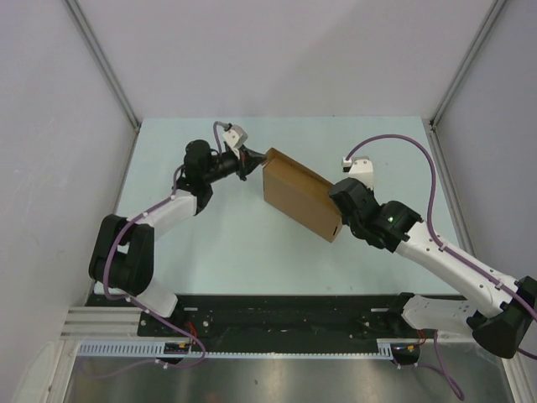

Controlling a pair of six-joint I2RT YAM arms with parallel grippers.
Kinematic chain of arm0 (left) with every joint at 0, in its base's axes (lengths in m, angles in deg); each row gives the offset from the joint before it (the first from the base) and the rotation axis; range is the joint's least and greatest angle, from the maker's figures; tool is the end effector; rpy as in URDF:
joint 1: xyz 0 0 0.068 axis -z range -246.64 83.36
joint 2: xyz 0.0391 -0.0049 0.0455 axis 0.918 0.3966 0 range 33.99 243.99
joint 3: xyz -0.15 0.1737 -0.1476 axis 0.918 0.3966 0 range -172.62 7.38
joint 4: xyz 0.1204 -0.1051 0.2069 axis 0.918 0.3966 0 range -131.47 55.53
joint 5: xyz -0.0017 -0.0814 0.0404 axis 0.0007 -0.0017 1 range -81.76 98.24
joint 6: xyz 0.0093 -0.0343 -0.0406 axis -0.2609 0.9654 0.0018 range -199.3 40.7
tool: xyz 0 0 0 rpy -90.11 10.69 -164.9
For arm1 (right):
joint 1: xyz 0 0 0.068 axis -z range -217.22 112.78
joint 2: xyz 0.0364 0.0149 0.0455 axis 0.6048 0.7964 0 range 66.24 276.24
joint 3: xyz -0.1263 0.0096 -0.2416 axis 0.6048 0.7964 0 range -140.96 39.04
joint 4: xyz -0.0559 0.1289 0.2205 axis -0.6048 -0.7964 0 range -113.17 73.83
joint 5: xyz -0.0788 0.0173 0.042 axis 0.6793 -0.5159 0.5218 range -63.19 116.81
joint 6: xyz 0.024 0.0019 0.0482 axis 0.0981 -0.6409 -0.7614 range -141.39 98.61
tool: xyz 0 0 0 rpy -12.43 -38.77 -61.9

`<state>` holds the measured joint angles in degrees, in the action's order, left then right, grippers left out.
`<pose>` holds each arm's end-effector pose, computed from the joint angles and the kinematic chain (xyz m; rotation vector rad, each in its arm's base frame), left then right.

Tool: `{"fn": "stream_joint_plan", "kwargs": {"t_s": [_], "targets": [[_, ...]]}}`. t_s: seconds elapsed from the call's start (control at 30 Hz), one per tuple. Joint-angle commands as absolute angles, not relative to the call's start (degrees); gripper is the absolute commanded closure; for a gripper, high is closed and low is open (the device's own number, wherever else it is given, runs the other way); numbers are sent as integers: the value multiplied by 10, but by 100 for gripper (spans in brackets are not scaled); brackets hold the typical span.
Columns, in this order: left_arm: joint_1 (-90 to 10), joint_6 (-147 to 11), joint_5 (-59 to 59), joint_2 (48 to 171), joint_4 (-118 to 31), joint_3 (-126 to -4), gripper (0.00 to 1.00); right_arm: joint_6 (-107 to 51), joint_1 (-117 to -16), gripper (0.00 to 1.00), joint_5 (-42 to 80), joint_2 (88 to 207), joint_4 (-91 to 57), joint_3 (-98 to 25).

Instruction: Fold the paper box

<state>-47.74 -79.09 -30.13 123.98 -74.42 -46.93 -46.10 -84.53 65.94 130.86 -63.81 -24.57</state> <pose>0.3295 -0.1360 0.2785 0.7750 1.4764 -0.7933 0.1656 0.1466 0.3315 -0.1404 2.1915 -0.1428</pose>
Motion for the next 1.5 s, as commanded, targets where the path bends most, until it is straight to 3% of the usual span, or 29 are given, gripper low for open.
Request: {"fn": "stream_joint_plan", "kwargs": {"t_s": [0.0,0.6,1.2,1.47], "targets": [[-471,-777,-326,1211,-709,-518,100,-457,-849,100,645,1315,-628,-247],[-471,-729,-343,1257,-491,-655,100,-452,-855,100,647,1327,-628,-247],[-475,-663,-347,1322,-364,-740,100,-442,-856,100,642,1336,-622,-248],[-476,-702,-298,1300,-407,-690,66,-438,-853,100,637,1338,-621,-248]]}}
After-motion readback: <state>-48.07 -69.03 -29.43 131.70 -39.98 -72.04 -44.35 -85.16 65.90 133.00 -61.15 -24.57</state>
